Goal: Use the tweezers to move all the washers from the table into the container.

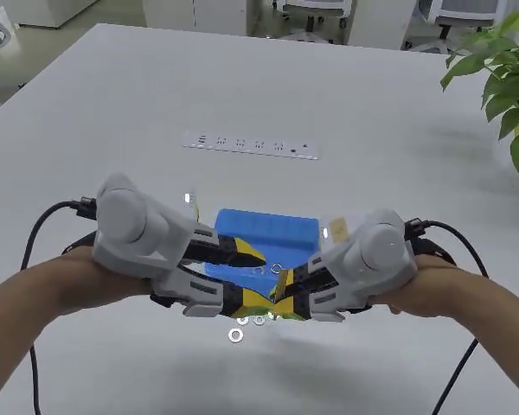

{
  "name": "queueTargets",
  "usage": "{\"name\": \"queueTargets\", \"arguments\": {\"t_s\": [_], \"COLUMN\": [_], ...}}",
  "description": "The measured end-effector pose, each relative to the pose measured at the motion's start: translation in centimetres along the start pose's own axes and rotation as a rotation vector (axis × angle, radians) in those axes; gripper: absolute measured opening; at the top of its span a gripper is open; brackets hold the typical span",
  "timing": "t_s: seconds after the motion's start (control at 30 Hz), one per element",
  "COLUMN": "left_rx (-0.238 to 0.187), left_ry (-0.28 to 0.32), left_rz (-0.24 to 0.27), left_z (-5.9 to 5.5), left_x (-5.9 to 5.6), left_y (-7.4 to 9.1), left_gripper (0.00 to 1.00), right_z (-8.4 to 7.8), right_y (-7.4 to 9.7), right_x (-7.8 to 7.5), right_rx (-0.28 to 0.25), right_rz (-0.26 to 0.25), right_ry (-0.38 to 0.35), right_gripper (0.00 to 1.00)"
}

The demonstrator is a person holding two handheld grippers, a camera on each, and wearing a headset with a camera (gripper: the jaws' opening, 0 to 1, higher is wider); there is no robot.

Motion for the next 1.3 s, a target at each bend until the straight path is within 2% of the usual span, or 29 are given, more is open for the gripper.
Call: {"name": "queueTargets", "arguments": {"t_s": [0.27, 0.4, 0.7, 1.07, 1.3], "left_rx": [-0.017, -0.022, -0.039, -0.053, -0.059], "left_ry": [0.06, 0.074, 0.106, 0.131, 0.139], "left_rz": [-0.004, 0.012, 0.071, 0.102, 0.119], "left_z": [-0.7, -1.1, -1.8, -2.4, -2.8], "left_x": [-0.3, -0.3, 0.5, 1.3, 1.8], "left_y": [0.6, 0.9, 1.7, 1.9, 2.0], "left_gripper": [0.49, 0.54, 0.68, 0.8, 0.89], "right_z": [0.6, 0.7, 1.4, 2.1, 2.0], "right_y": [1.1, 1.4, 2.5, 3.5, 3.7], "right_x": [-0.3, -0.4, -1.0, -2.6, -3.6], "right_rx": [-0.011, -0.009, -0.019, -0.028, -0.026], "right_rz": [0.003, 0.001, -0.009, -0.025, -0.046], "right_ry": [-0.015, -0.014, -0.008, 0.004, 0.007], "right_gripper": [0.09, 0.09, 0.09, 0.09, 0.09]}}
Point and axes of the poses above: the centre of the closed fingertips' face, and the gripper's own axes: y roughly backward along the fingers, x roughly to its left, z roughly out of its top, the point moved 1 cm from there along y, roughly backward along the fingers, and after that the axes turned 15 degrees about x, right-handed, at the moved point
